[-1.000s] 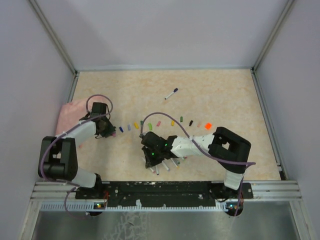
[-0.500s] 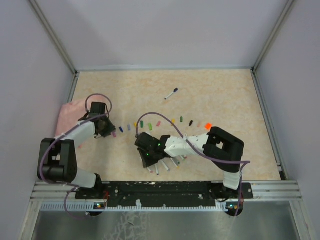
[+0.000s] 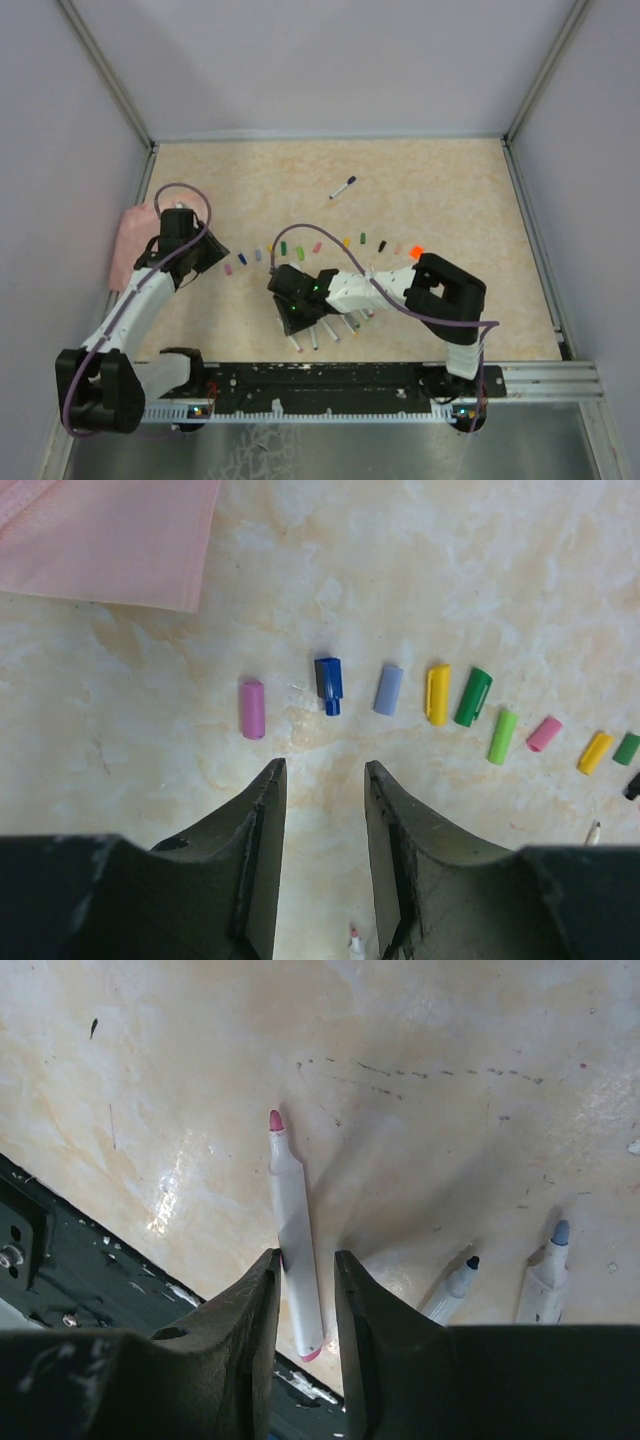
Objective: Open the pen caps
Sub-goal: Place the pen at the center of the board.
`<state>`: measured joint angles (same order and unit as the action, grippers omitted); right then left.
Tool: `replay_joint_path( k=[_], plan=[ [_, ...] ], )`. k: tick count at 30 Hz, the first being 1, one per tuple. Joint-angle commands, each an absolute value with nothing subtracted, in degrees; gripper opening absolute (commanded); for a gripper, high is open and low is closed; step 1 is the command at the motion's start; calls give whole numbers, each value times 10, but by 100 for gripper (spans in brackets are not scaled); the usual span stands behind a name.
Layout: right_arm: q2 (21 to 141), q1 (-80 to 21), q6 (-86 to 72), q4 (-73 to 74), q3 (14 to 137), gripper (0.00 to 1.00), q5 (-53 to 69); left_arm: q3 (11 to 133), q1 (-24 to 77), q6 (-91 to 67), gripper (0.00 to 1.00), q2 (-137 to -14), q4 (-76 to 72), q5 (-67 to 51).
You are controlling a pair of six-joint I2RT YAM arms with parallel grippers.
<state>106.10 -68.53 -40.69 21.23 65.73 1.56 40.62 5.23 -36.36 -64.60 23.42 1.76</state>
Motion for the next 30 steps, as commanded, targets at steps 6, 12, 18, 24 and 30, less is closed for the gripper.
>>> replay_joint_path(
  k=[6, 12, 18, 24, 30],
  plan=[
    [1058, -688, -363, 249, 711, 35, -30, 394, 49, -322, 44, -560, 274, -65],
    [984, -684, -297, 203, 711, 49, -38, 396, 49, -295, 46, -504, 267, -113],
    [894, -600, -244, 141, 687, 48, -14, 392, 48, -284, 48, -503, 235, -130],
    [830, -461, -176, -5, 628, 46, 24, 414, 48, -269, 69, -541, 167, -193],
    [906, -319, -290, -53, 635, 52, 110, 448, 49, -258, 85, -586, 117, -217]
  ],
)
